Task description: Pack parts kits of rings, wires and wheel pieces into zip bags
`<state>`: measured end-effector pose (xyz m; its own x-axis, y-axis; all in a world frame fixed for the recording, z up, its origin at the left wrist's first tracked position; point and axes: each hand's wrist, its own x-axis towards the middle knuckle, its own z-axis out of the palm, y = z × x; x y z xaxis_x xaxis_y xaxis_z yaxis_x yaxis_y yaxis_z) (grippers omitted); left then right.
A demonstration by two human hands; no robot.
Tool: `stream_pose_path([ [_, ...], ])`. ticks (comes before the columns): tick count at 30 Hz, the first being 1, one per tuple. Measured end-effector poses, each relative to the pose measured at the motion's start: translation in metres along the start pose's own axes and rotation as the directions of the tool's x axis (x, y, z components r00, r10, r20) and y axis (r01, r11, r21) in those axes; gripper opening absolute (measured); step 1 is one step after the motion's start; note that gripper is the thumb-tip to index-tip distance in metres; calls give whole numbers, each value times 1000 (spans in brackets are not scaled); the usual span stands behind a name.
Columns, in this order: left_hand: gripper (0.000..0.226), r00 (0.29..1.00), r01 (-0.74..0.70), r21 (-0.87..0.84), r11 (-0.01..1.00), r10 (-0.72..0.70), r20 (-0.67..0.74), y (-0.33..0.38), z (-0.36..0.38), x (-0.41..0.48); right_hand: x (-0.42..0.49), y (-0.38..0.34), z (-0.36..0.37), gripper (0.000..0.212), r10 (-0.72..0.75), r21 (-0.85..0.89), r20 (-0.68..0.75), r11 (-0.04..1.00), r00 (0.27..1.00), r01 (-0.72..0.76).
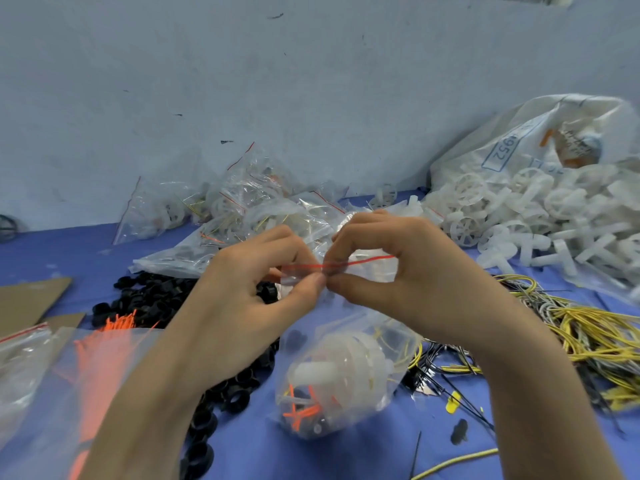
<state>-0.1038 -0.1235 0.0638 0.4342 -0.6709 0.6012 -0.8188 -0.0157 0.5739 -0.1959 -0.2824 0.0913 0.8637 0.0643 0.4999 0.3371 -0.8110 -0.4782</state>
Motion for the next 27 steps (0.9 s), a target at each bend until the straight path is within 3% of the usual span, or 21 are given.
stream_pose_path([
  [12,23,999,-25,39,999,26,-31,1,-1,0,-4,5,-7,13,25,-36,3,999,1000,-25],
  [18,23,998,-56,138,989,58,-14,6,7,3,-4,5,-8,9,-3,-81,-14,997,1000,2],
  [27,20,1000,-12,8,1000,12,-19,2,7,3,-6,6,-13,16,28,-147,31,989,999,-23],
])
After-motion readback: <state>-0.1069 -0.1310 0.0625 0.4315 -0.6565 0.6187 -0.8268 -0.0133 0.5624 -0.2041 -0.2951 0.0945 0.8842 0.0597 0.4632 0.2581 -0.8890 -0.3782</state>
